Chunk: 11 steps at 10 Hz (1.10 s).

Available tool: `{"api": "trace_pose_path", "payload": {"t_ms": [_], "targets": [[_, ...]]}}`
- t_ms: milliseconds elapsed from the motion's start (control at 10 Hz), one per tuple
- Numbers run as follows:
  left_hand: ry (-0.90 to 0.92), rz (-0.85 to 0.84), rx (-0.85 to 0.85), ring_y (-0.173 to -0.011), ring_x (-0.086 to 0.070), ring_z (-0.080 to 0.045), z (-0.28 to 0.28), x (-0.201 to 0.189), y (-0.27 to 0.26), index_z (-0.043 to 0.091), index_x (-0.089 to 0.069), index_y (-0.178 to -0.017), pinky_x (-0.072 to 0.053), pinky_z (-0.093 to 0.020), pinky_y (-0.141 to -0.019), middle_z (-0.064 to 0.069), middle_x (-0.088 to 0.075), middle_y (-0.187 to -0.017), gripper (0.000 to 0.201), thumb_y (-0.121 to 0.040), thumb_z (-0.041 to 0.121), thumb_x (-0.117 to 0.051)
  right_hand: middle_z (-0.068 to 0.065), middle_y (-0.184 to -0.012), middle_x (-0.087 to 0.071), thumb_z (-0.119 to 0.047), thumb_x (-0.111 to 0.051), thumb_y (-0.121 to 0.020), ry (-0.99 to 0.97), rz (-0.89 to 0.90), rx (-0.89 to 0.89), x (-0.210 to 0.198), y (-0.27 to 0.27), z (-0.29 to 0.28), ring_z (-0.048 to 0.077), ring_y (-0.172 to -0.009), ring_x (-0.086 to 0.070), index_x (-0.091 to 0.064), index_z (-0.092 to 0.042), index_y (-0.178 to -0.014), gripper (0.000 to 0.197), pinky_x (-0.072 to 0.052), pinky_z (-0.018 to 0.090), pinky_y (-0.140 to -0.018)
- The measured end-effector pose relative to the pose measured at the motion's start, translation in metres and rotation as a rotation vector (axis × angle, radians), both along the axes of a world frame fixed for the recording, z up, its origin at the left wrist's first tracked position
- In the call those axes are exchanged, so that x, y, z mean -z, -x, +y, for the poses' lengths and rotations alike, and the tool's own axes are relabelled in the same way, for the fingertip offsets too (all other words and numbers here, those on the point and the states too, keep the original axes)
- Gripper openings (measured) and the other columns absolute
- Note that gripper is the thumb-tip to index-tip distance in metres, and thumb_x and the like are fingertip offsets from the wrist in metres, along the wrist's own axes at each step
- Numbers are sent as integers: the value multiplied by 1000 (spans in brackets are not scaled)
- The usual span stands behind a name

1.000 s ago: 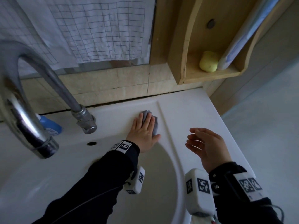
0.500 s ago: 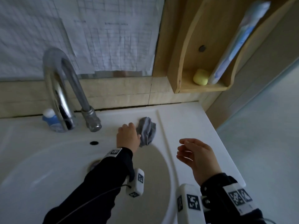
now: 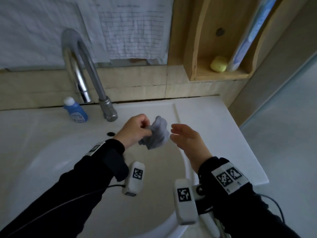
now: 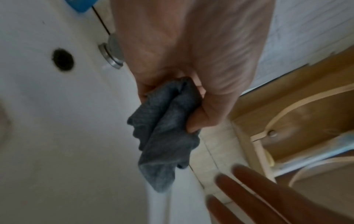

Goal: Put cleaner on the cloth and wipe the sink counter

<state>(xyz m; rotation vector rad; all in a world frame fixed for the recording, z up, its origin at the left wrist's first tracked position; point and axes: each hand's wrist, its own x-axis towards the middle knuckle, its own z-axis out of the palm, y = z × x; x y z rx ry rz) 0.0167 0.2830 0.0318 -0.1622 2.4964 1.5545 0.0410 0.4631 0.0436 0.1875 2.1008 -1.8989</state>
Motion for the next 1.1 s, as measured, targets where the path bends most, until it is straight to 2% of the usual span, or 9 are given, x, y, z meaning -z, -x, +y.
{"api": "trace_pose_path", "payload": {"t_ms": [100,300,400,500,600,700,900,1000,1100], "targets": [[-100,-34,57,-62,-53,-22,-13,-14,-26,17,-48,-75,-44,-29,-53,-10,-57,-68,27,-74,-6,-61,13,-112,-59,3,-61,-81,-11,-23,-145,8,-3,-38,21,-100,-54,-51,-8,-125,47,-45,30,-84],[-191,-56,-18,-75,-57,-15,-84,-11,-57,16,-54,-82,-47,-22,-65,-5,-62,-81,28,-73,-9,-62,16,-89,-63,11,-57,-79,178,-200,-192,31,-20,-118,17,-66,-65,-57,2,-107,29,-55,27,-58],[-164,-62,-146,-84,-58,-14,-134,0,-70,14,-58,-90,-50,-20,-70,-3,-62,-92,20,-74,9,-70,18,-83,-62,11,-54,-80,255,-306,-134,39,-26,-167,29,-72,-61,-55,-2,-95,20,-51,38,-70],[-252,-132,-283,-84,-59,-21,-175,14,-81,18,-55,-82,-52,-40,-84,-5,-60,-86,16,-77,24,-69,21,-87,-61,9,-49,-82,373,-424,-138,41,-29,-211,33,-82,-58,-56,-5,-91,18,-49,36,-66],[-315,-155,-410,-78,-58,-26,-215,23,-82,12,-52,-79,-52,-48,-86,-11,-58,-80,14,-80,12,-66,18,-93,-62,6,-45,-86,467,-551,-151,42,-24,-257,33,-91,-58,-57,-8,-94,19,-50,40,-78],[-323,-143,-558,-85,-60,-32,-254,30,-74,14,-50,-84,-52,-51,-83,-16,-60,-90,20,-76,10,-69,14,-92,-66,1,-48,-88,315,-568,-189,45,-18,-292,25,-85,-63,-58,-8,-103,20,-50,39,-81],[-370,-108,-604,-91,-59,-28,-309,33,-35,8,-43,-103,-52,-36,-70,-12,-56,-96,31,-80,-7,-58,15,-84,-59,9,-46,-84,283,-512,-31,51,6,-349,28,-76,-60,-52,-8,-87,18,-54,38,-73],[-271,-57,-529,-97,-57,-28,-327,43,-8,11,-44,-106,-51,-36,-74,-9,-57,-95,37,-78,-10,-57,13,-84,-59,10,-42,-85,352,-471,-9,49,21,-365,24,-77,-57,-56,-7,-99,26,-50,33,-72],[1,-63,-521,-98,-62,-34,-342,59,5,6,-50,-99,-45,-37,-69,-23,-64,-97,27,-74,3,-59,9,-77,-55,9,-38,-88,266,-458,7,53,27,-364,19,-74,-53,-55,-7,-110,32,-47,31,-73]]}}
